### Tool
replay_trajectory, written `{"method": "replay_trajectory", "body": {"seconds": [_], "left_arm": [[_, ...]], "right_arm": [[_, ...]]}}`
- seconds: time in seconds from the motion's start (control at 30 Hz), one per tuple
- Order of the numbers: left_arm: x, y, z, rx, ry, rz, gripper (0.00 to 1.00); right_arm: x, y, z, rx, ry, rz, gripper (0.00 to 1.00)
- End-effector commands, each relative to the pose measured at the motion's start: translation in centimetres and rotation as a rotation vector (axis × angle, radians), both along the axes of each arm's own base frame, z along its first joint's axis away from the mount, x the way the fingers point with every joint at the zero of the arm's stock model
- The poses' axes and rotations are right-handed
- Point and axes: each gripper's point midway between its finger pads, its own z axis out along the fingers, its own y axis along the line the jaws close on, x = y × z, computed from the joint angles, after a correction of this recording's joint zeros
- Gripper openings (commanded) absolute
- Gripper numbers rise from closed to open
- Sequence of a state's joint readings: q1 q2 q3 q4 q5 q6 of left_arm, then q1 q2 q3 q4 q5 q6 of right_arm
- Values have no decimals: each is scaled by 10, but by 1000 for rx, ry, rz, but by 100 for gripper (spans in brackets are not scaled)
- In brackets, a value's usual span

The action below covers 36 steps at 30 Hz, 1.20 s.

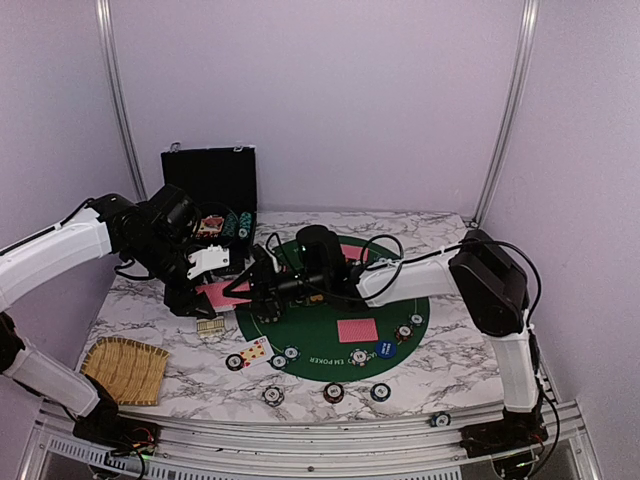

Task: Distribute texas hold em gaming equipment

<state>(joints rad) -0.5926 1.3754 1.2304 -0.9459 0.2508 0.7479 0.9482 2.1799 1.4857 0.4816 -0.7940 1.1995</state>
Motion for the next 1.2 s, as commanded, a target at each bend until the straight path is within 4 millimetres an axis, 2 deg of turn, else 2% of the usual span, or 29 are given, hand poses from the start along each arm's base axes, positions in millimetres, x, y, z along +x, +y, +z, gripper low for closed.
{"method": "replay_trajectory", "body": {"seconds": [0.0,0.37,0.4,0.53,0.87,1.17], "left_arm": [[2,-1,14,-34,-48,-4,0],[2,-1,11,-30,-39,-2,0],[2,-1,11,-29,-37,-2,0],[1,-1,9,-26,-34,0,0],[1,0,9,-23,-37,0,0],[1,1,7,-17,-29,4,0]], "right_arm": [[1,-12,14,-5,-19,1,56],[-3,-17,41,51,-23,15,51],[-3,-18,42,52,-22,15,49],[-2,-21,42,34,-27,12,31],[5,-33,25,-70,-65,20,22],[10,-42,35,-57,-69,16,2]]}}
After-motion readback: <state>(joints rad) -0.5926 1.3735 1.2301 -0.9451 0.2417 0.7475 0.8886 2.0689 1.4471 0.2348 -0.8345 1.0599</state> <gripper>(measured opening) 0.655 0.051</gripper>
